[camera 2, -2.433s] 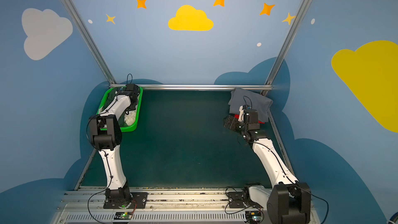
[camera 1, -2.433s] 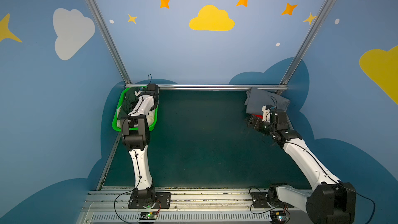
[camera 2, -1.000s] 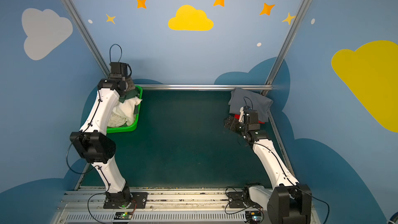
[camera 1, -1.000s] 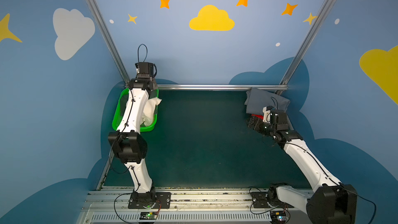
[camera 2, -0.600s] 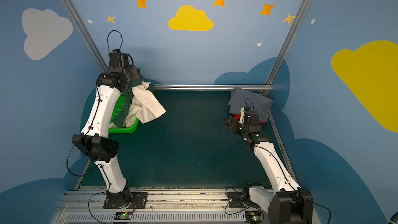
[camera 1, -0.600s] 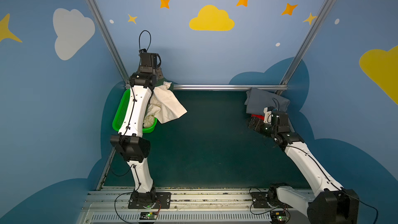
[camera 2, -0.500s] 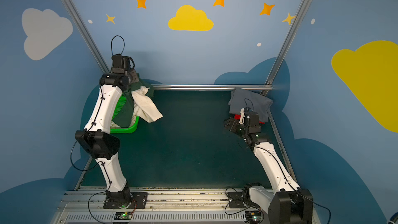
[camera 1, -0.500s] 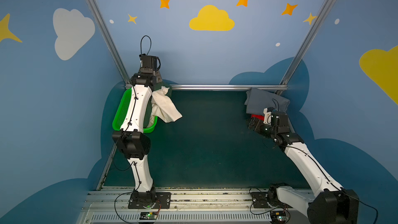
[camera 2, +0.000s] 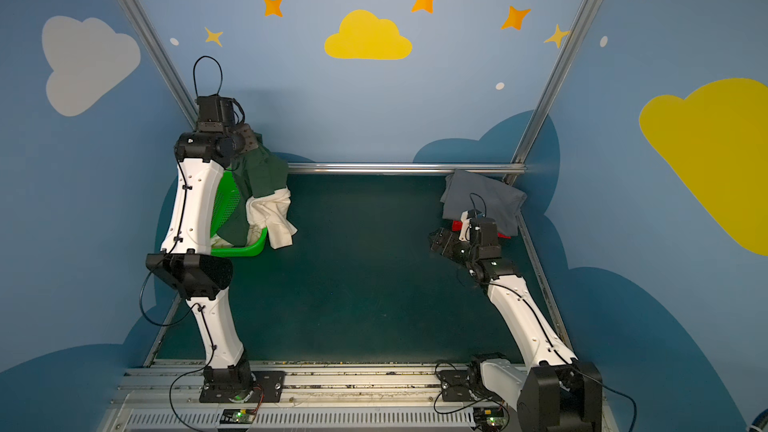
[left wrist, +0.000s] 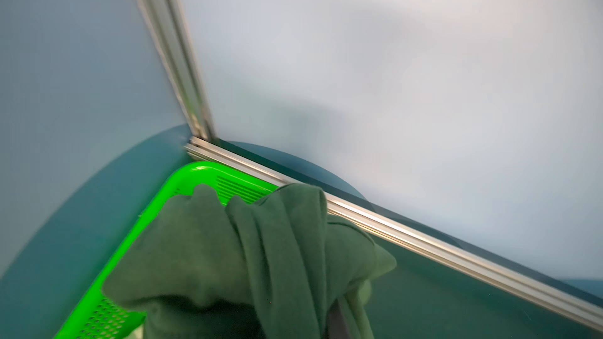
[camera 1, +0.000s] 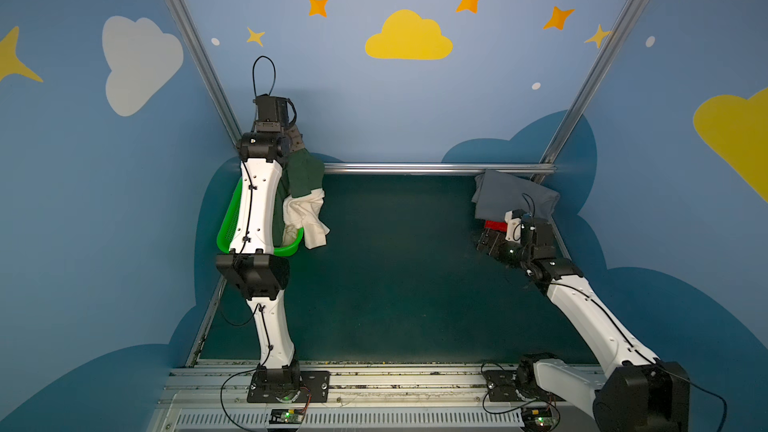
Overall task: Fold and stack the t-shirts
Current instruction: 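Pull the dark green t-shirt out of the basket and lay it on the table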
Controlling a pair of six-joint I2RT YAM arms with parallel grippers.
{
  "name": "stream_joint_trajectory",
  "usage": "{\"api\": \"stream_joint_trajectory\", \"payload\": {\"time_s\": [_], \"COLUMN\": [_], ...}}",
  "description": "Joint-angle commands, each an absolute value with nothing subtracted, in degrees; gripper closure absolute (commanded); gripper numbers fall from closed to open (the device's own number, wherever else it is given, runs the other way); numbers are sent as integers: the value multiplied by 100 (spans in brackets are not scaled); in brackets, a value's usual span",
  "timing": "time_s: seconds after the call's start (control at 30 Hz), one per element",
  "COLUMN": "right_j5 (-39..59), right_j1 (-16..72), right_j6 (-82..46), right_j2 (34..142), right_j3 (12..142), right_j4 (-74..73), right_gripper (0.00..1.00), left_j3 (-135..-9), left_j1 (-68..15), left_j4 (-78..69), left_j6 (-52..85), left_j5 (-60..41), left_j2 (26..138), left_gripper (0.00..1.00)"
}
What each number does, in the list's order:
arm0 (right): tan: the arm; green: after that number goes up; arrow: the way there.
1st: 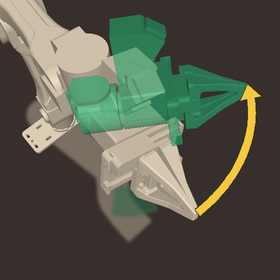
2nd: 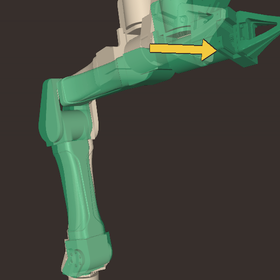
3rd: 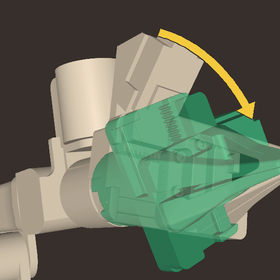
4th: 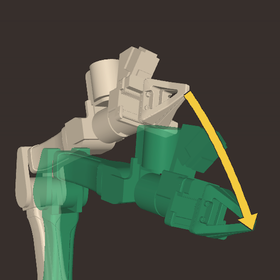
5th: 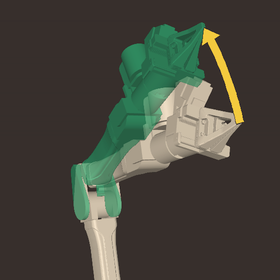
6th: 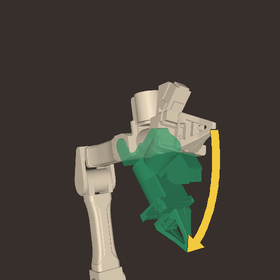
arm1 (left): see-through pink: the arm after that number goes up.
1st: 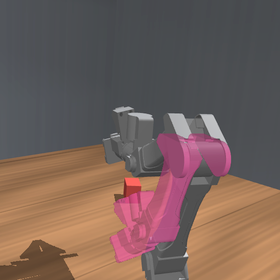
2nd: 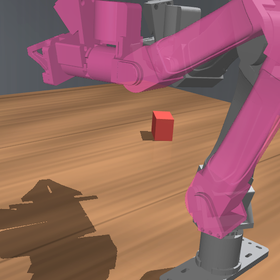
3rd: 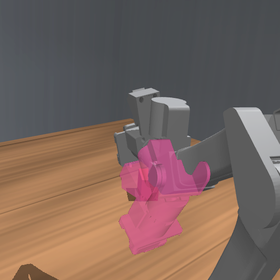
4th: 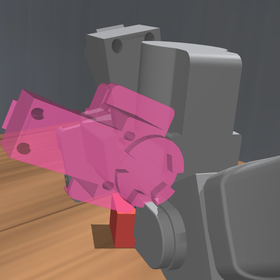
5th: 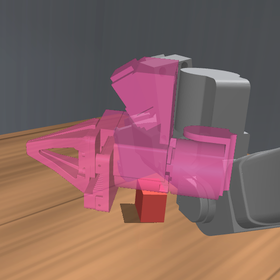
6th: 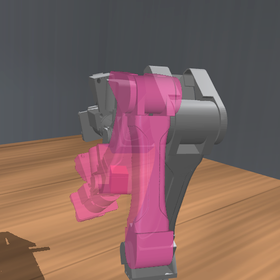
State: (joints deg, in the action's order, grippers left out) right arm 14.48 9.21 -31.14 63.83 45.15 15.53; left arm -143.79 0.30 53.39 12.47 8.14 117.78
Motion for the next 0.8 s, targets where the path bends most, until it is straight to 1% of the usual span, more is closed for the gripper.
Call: {"api": "stream_joint_trajectory", "payload": {"time_s": [0.0, 0.1, 0.2, 0.27, 0.33, 0.47, 0.57, 0.73, 0.77], "right_j5": [1504, 1495, 1485, 1460, 1450, 1435, 1424, 1385, 1380], "right_j1": [948, 948, 949, 948, 947, 958, 958, 969, 967], "right_j6": [-3121, -3129, -3160, -3188, -3189, -3182, -3173, -3175, -3173], "right_j2": [6407, 6405, 6398, 6384, 6358, 6336, 6362, 6441, 6463], "right_j3": [4455, 4444, 4433, 4421, 4421, 4404, 4395, 4367, 4359], "right_j4": [1459, 1431, 1412, 1415, 1404, 1402, 1389, 1359, 1341], "right_gripper": [2, 2, 2, 2, 2, 2, 2, 2, 2], "left_j3": [-14547, -14709, -15598, -15922, -15778, -14970, -14738, -14277, -14131], "left_j1": [-166, -485, -1089, -1374, -1545, -1968, -2146, -2326, -2372], "left_j4": [4975, 4487, 4797, 4918, 4803, 4472, 4609, 4685, 4649], "left_j6": [1471, 1717, 1386, 1341, 1441, 1248, 1080, 1102, 1062], "left_j5": [-346, -1705, -2071, -2404, -2781, -3177, -3359, -4276, -4491], "left_j2": [11619, 11489, 11677, 11738, 11687, 11568, 11739, 12060, 12107], "left_gripper": [96, 96, 96, 96, 96, 96, 96, 95, 87]}}
